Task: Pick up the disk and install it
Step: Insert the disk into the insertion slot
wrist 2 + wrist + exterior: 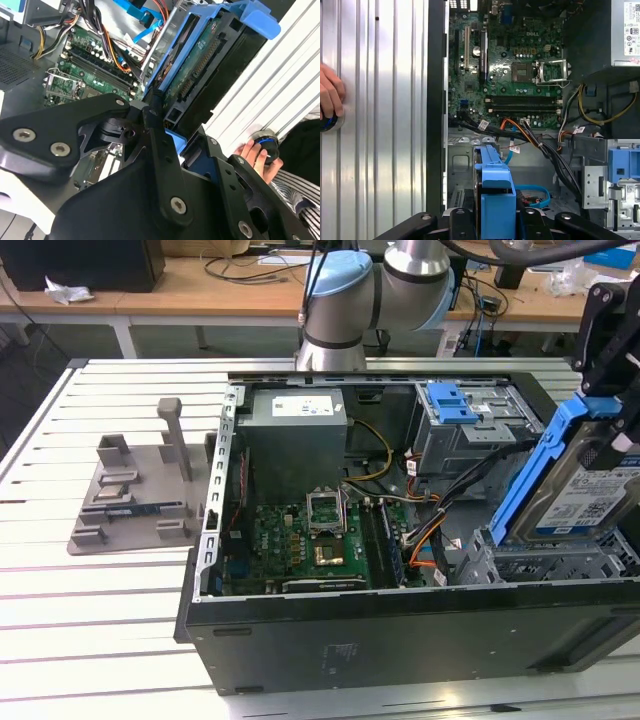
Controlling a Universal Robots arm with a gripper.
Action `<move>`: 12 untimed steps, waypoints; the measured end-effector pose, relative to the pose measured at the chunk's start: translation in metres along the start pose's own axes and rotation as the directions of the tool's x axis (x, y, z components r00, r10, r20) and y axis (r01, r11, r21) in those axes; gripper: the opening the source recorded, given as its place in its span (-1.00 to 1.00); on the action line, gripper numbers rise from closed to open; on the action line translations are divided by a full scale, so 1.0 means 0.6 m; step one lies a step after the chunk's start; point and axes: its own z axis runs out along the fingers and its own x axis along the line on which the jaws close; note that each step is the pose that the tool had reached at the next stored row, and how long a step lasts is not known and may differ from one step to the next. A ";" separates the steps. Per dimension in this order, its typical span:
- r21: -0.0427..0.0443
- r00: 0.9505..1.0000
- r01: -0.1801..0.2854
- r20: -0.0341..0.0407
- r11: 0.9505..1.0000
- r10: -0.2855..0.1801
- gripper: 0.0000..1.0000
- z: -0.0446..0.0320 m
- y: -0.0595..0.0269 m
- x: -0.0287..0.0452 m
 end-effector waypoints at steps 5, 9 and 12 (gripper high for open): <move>0.000 1.000 0.000 0.000 1.000 0.000 -0.27 0.009 0.003 -0.016; 0.000 1.000 0.000 -0.001 1.000 0.000 -0.27 0.024 0.003 -0.015; 0.004 1.000 0.000 -0.001 1.000 0.000 -0.27 0.025 0.006 -0.014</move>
